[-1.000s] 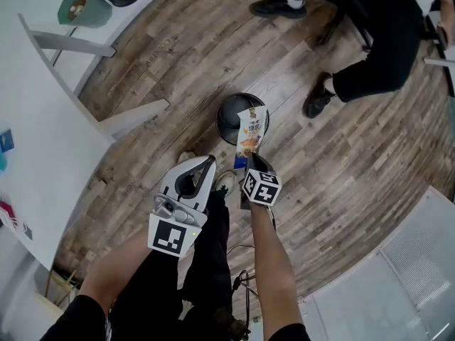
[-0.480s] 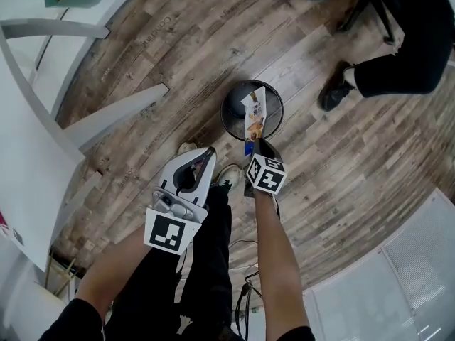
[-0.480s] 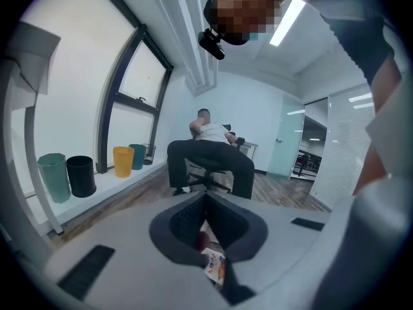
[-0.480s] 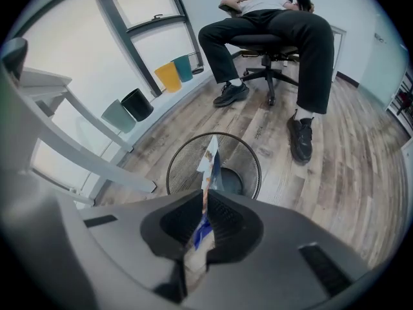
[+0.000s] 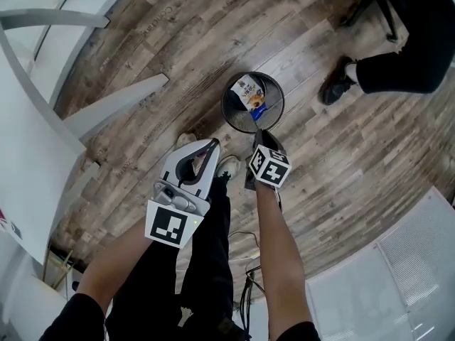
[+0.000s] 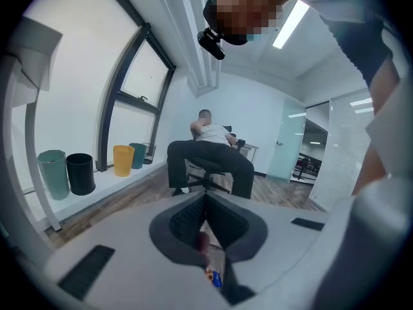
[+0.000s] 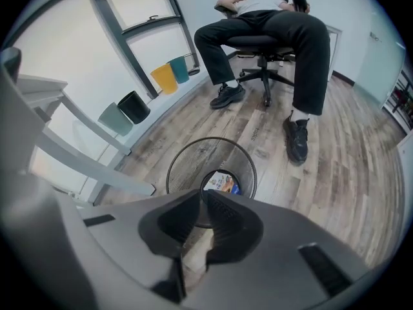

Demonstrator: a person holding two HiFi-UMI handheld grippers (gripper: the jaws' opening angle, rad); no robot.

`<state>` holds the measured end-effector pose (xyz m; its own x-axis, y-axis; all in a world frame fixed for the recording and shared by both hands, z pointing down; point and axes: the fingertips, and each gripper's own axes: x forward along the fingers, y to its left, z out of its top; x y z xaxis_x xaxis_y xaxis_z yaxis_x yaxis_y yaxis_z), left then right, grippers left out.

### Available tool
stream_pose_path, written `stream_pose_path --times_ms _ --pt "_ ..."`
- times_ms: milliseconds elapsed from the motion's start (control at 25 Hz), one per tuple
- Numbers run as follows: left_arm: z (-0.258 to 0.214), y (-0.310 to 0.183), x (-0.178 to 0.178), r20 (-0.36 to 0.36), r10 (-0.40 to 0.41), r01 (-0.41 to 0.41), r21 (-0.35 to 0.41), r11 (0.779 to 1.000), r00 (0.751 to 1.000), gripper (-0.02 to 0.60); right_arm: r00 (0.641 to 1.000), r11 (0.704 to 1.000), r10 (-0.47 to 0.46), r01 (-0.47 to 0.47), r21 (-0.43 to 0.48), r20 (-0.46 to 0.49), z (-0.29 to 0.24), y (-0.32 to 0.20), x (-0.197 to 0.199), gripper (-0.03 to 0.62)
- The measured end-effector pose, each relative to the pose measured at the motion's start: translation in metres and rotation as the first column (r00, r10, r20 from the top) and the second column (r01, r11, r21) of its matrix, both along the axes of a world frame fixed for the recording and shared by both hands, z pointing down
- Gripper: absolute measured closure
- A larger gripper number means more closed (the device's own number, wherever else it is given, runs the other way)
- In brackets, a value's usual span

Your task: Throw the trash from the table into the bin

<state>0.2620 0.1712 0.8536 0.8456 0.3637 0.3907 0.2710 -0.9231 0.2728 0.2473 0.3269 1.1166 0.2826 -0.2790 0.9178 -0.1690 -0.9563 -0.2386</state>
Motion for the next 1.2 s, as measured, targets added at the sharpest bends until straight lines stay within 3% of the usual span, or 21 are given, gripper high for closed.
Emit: stream_pose_path --times_ms 80,280,520,640,720,840,960,1120,1200 --pt "-0.018 -0.001 0.003 -0.012 -0.025 0.025 -0.02 0.999 1.0 0.584 0.999 1.0 -0.011 0.01 -0.024 -0.035 -0.021 0.0 0.006 0.588" --pt "-0.094 -0.001 0.003 -0.041 -0.066 0.063 -0.057 0.996 0.997 0.584 0.99 0.999 -0.026 0.02 -0.04 -0.14 -0.109 -0.009 0.011 0.588" --pt "-0.205 0.006 0.013 -0.162 -0.066 0.055 -0.073 0.996 0.984 0.584 0.945 0.997 0.066 -0.047 0.067 -0.32 -0.257 -0.02 0.044 0.588" --pt "-0.257 0.004 0.003 -0.19 -0.054 0.038 -0.082 0.996 0.98 0.584 0.913 0.993 0.065 -0.021 0.112 -0.403 -0.341 -0.028 0.038 0.588" --pt "-0.285 0.004 -0.004 -0.213 -0.027 0.017 -0.047 0.999 0.977 0.584 0.886 0.99 0.062 0.003 0.14 -0.459 -0.394 -0.03 0.036 0.588" --pt "-0.33 0.004 -0.014 -0.256 0.005 0.001 0.023 1.0 0.967 0.584 0.823 0.983 0.07 0.04 0.181 -0.564 -0.478 -0.029 0.037 0.588" --pt "-0.38 0.003 -0.032 -0.301 0.001 0.019 0.064 0.998 0.954 0.584 0.725 0.975 0.083 0.082 0.205 -0.683 -0.567 -0.027 0.023 0.588" --pt "-0.452 0.0 -0.07 -0.392 -0.037 0.066 0.06 0.996 0.919 0.584 0.604 0.962 0.092 0.152 0.228 -0.792 -0.663 -0.031 -0.017 0.588" --pt "-0.471 -0.001 -0.083 -0.414 -0.049 0.079 0.057 0.995 0.909 0.584 0.562 0.962 0.074 0.176 0.207 -0.824 -0.685 -0.032 -0.035 0.588"
